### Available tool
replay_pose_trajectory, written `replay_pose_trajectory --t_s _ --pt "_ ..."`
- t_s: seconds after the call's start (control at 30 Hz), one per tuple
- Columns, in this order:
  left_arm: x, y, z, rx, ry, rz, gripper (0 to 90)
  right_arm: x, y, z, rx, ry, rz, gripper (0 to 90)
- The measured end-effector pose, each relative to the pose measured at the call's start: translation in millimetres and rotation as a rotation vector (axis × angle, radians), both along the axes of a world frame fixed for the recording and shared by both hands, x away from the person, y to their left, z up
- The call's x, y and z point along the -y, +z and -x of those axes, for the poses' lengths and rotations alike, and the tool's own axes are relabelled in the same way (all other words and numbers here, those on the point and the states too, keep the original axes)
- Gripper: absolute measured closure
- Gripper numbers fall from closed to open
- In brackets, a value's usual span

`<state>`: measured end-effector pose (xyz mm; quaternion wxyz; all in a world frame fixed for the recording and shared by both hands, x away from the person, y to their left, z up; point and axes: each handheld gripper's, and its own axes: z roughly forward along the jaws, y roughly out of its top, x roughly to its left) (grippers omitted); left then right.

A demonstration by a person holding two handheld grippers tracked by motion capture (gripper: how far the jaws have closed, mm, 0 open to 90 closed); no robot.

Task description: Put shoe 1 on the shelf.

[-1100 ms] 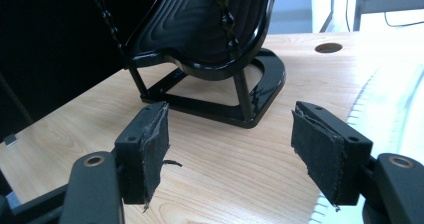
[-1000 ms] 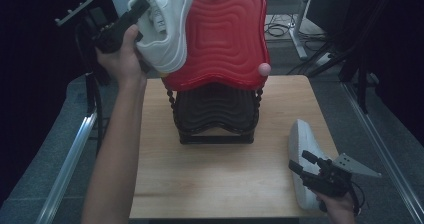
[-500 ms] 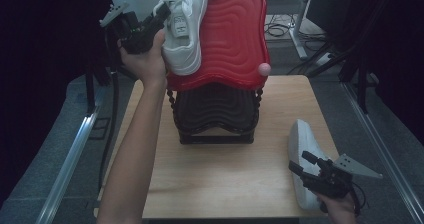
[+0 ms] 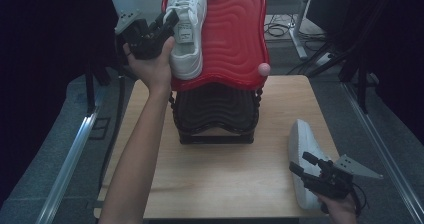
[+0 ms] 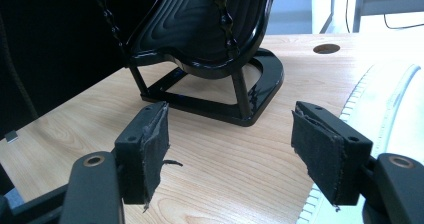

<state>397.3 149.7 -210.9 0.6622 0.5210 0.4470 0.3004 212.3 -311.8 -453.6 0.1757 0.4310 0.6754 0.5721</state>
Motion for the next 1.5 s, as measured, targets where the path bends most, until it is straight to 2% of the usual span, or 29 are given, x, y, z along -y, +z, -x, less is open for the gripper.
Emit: replay_pose_trajectory --t_s 0.1,0.2,0.3,0.37,0.47,0.57,0.67,0.8,0.97,1.03,1.17,1.3,1.33,1.5 --pt "-5.6 5.9 6.8 0.014 -0.022 0.019 57.8 0.1 0.8 0.6 0.001 -0.001 -0.003 31.0" --pt "-10.8 11.3 13.3 -0.003 -0.059 -0.003 53.2 1.6 -0.2 0.9 0.003 -0.006 -0.001 31.0" --pt "-18.0 13.4 22.4 -0.007 -0.092 -0.025 53.2 1.7 -0.6 1.1 0.003 -0.006 0.001 31.0" --pt "-24.4 13.3 30.8 -0.005 -0.121 -0.023 52.8 1.4 -0.3 1.4 0.002 -0.007 0.002 31.0" --pt "-36.9 10.0 45.7 -0.01 -0.156 -0.044 52.3 1.9 0.2 1.7 0.002 -0.011 0.002 31.0" --pt "-53.5 4.6 61.8 -0.011 -0.164 -0.057 52.3 3.5 0.4 2.1 0.005 -0.016 0.003 31.0" --pt "-68.6 -3.9 73.9 -0.046 -0.188 -0.074 51.3 3.7 0.7 3.2 0.003 -0.021 0.001 31.0" --pt "-79.0 -24.2 87.8 -0.075 -0.195 -0.126 51.2 4.1 0.0 4.2 0.004 -0.038 0.002 31.8" --pt "-85.2 -59.3 94.3 -0.13 -0.247 -0.139 50.8 7.1 -1.9 4.7 -0.001 -0.046 0.0 32.8" --pt "-87.4 -77.7 96.2 -0.156 -0.27 -0.134 50.3 8.3 -2.6 5.2 -0.004 -0.046 0.001 33.7" --pt "-90.0 -107.6 98.7 -0.203 -0.295 -0.154 49.8 10.9 -3.0 6.3 -0.006 -0.039 0.005 33.9" --pt "-92.3 -131.3 101.4 -0.235 -0.306 -0.166 49.8 12.2 -3.5 6.3 -0.013 -0.038 -0.001 34.0" --pt "-92.2 -139.5 101.4 -0.25 -0.33 -0.165 49.8 12.1 -3.8 6.1 -0.012 -0.037 0.002 34.1" --pt "-87.3 -168.8 105.2 -0.292 -0.372 -0.198 49.5 9.5 -4.6 5.5 -0.021 -0.026 0.013 34.3"
